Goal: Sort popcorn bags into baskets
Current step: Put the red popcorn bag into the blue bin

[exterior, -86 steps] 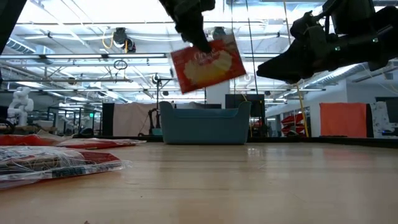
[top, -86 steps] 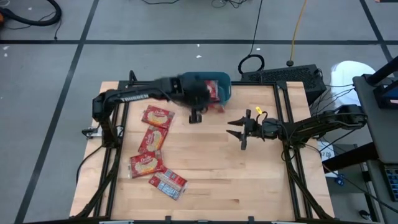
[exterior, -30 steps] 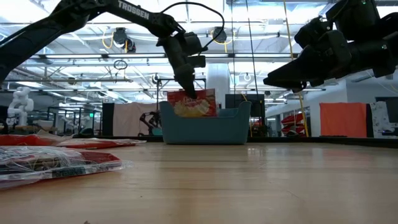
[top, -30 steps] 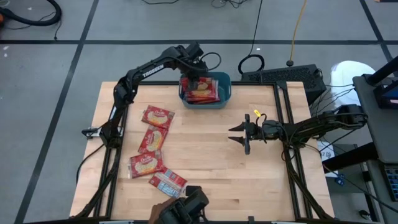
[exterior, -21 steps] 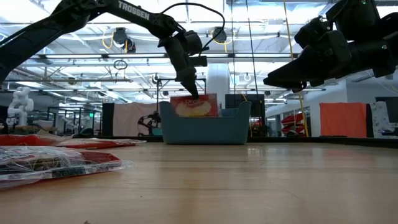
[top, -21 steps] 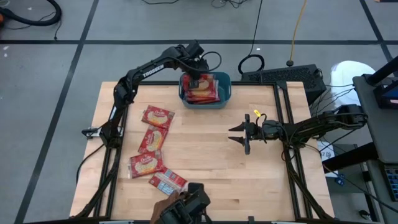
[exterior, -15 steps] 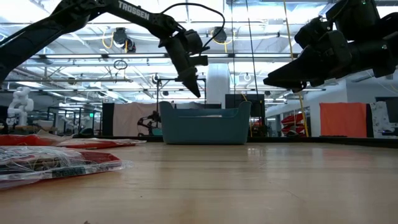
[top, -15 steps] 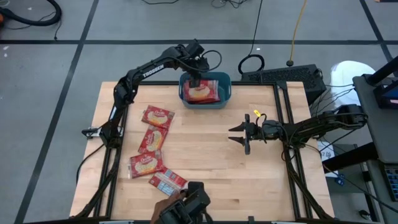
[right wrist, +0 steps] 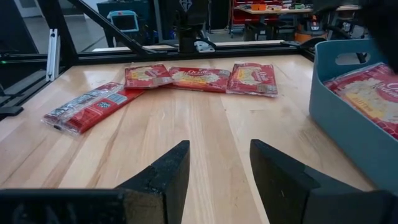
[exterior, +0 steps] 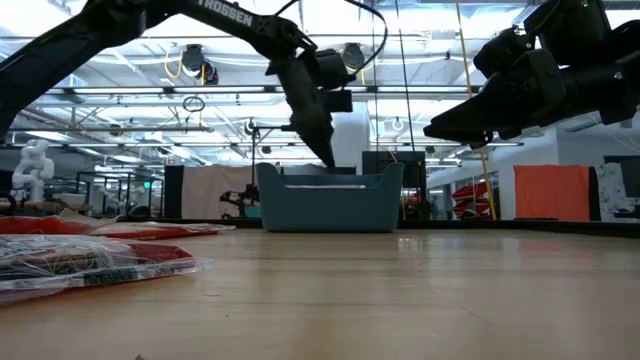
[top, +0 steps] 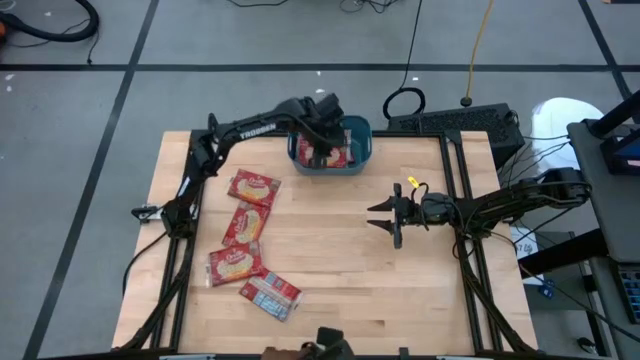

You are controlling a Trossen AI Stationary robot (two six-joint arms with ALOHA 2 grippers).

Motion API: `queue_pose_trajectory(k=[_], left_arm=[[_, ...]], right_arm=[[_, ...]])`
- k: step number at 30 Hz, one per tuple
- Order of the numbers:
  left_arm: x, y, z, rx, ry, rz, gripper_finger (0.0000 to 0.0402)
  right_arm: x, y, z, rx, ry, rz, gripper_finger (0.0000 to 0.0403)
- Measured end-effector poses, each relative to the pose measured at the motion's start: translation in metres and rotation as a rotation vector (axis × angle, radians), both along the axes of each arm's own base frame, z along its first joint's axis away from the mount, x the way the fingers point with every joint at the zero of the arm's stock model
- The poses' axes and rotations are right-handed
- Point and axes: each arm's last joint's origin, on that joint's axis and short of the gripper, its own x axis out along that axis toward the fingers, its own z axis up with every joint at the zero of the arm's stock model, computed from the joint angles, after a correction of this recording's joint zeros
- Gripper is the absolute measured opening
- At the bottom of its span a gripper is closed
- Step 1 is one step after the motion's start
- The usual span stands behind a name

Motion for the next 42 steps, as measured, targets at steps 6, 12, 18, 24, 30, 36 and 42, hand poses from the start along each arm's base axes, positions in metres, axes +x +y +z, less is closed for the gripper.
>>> queue_pose_trajectory(k=[6,12,18,24,30,36,42], left_arm=[[0.006,-0.002,-0.034,0.137,0.044,0.047,0.0053],[0.000,0.012,-0.043,0.193,0.045,0.099,0.0036],[-0.009,0.035,-0.040,0.238,0.004,0.143,0.0035],[-0.016,0.048,-0.042,0.270,-0.005,0.134,0.0035],[-0.015,0.046,-0.039,0.277,0.006,0.135,0.0035],[-0.014,0.028,-0.011,0.286,-0.029,0.223,0.0035],[-0.025,0.000,0.016,0.071,-0.063,0.187,0.0035]], right_arm=[[0.000,0.000,0.000,0.002,0.000,-0.001,0.0160],[0.000,0.000,0.000,0.003,0.000,-0.002,0.0160],[0.000,0.000,0.000,0.000,0.000,-0.001,0.0160],[0.000,0.000,0.000,0.000,0.000,-0.001,0.0160],[0.000,0.000,0.000,-0.004,0.000,-0.001,0.0160],[0.000,0.000,-0.001,-0.004,0.008,-0.001,0.0160],[0.000,0.000,-0.001,-0.001,0.013,-0.002,0.0160]])
